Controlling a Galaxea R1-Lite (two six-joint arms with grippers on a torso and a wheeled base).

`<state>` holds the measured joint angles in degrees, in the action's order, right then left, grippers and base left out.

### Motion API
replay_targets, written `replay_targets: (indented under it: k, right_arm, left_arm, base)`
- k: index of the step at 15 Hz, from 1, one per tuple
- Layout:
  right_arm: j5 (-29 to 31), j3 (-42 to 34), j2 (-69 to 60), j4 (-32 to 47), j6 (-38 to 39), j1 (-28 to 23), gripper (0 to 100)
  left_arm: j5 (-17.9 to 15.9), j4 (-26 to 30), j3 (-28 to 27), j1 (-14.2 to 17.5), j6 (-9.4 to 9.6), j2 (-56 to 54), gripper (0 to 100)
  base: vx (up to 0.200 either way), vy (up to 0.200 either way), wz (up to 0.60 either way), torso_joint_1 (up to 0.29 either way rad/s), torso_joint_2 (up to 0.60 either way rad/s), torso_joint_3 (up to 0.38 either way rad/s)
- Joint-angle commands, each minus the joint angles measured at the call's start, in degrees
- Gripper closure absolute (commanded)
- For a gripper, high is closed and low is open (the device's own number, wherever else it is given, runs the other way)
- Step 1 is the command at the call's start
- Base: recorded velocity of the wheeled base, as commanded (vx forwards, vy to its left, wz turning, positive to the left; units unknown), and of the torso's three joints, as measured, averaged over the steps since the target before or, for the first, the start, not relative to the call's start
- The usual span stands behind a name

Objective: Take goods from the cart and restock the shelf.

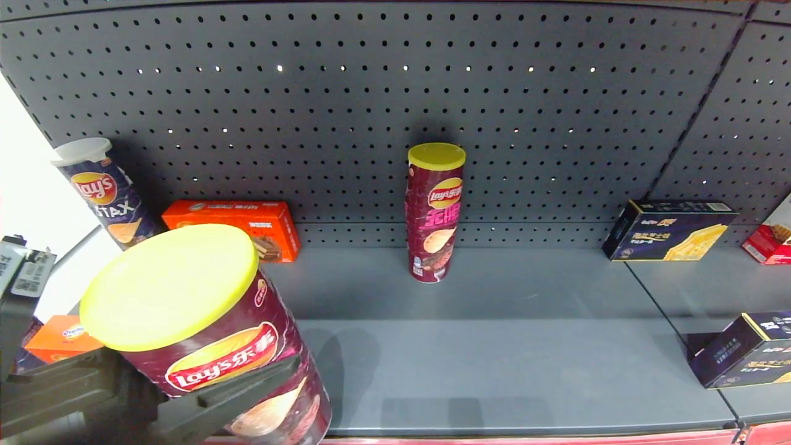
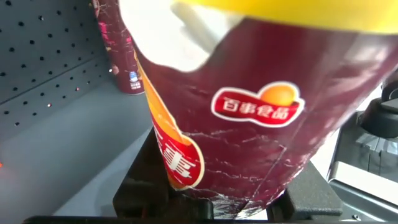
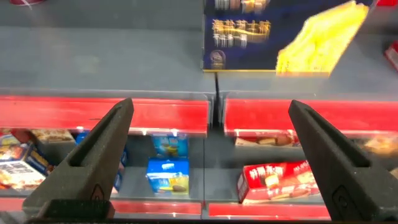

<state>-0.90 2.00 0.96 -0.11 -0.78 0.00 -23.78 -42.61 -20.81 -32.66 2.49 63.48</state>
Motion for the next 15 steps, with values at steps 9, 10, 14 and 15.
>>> replay_targets:
  k: [9,10,14,15]
  right_arm:
    - [-11.14,26.83,36.92,-1.65,-2.82,15.91,0]
    - [-11.14,27.53,38.59,-2.35,-2.74,16.88,0]
    - [-11.05,32.10,55.20,-10.88,-8.71,22.06,0]
    - [-11.05,33.77,61.09,-15.01,-11.61,22.50,0]
  left_arm:
    - [0.49,0.15,-1.69,0.67,-0.20,1.83,100]
    - [0.40,0.15,-1.78,1.11,-0.29,1.83,100]
    - [0.14,0.07,-2.22,1.28,-0.47,2.88,100]
    - [-0.03,0.07,-2.48,1.37,-0.47,3.76,100]
  base:
    - [0.000,0.000,0.00,0.000,0.00,0.000]
    - [0.000,0.000,0.00,0.000,0.00,0.000]
    - [0.000,0.000,0.00,0.000,0.00,0.000]
    - [0.000,0.000,0.00,0.000,0.00,0.000]
